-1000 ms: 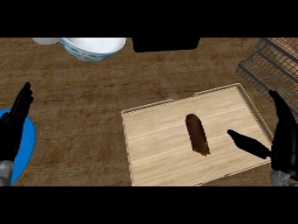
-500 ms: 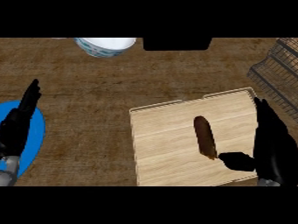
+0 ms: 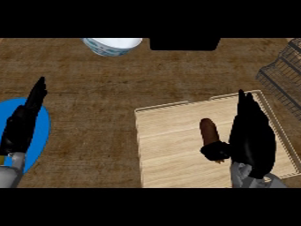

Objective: Pick the sweet potato from the tray and place it in the tiered basket

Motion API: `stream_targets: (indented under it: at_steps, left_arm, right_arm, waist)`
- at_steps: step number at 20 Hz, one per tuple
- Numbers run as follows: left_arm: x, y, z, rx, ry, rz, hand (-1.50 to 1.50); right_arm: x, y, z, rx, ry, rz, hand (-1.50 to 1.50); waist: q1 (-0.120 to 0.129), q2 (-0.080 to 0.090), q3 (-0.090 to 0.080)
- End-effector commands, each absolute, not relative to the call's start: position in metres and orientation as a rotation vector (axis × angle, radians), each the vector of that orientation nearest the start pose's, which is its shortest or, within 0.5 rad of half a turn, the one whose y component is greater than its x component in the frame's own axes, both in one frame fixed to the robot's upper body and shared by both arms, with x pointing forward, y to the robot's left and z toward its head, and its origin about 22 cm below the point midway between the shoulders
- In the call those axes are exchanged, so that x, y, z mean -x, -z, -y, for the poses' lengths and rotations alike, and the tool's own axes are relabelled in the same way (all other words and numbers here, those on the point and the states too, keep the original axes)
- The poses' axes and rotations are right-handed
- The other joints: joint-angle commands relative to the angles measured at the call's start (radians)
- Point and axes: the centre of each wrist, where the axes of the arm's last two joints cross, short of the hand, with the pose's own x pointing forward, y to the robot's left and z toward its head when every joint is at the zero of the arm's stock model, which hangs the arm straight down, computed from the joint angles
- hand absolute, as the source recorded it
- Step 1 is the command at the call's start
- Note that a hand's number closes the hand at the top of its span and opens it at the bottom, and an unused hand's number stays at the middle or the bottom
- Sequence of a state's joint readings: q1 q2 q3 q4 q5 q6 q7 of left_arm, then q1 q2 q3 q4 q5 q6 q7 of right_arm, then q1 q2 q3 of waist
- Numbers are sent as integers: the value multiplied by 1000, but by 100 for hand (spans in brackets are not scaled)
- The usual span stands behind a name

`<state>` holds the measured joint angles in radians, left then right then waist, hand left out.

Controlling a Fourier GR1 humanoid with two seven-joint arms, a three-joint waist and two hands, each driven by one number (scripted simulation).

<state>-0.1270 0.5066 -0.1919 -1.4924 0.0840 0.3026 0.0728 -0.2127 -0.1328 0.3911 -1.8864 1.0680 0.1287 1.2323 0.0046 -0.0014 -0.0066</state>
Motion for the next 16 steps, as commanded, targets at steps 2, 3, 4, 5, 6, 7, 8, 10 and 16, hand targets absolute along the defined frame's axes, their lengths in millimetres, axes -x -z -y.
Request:
stream_targets:
  at_steps: [2,3,4,5,6,7,8,10,16]
  left_arm:
    - [-272,-37,-301,-442,212,1521,0]
    - [-277,-38,-290,-425,226,1535,0]
    - [-273,-31,-300,-448,213,1529,0]
    - [-266,-34,-294,-444,251,1532,0]
    - [-279,-33,-291,-433,230,1523,0]
    - [-273,-38,-296,-433,232,1537,0]
    - [-283,-38,-290,-425,214,1520,0]
    - [-275,-41,-297,-447,228,1539,0]
    - [-271,-28,-296,-424,233,1530,0]
  right_arm:
    - [-247,-119,120,1170,-494,591,-150]
    - [-248,-116,116,1188,-505,589,-150]
    - [-252,-109,121,1191,-493,549,-150]
    - [-249,-106,120,1192,-494,545,-150]
    - [-258,-107,120,1193,-487,544,-150]
    - [-255,-104,120,1201,-508,523,-150]
    - [-252,-109,119,1196,-521,540,-150]
    - [-259,-105,122,1210,-505,511,-150]
    - [-254,-98,110,1262,-598,488,-150]
  waist:
    - [-10,-1,1]
    - [-16,0,1]
    - [-8,2,2]
    - [0,-3,3]
    - [-9,4,4]
    - [2,-1,3]
    - [-14,1,3]
    - [3,-1,4]
    - [6,-1,4]
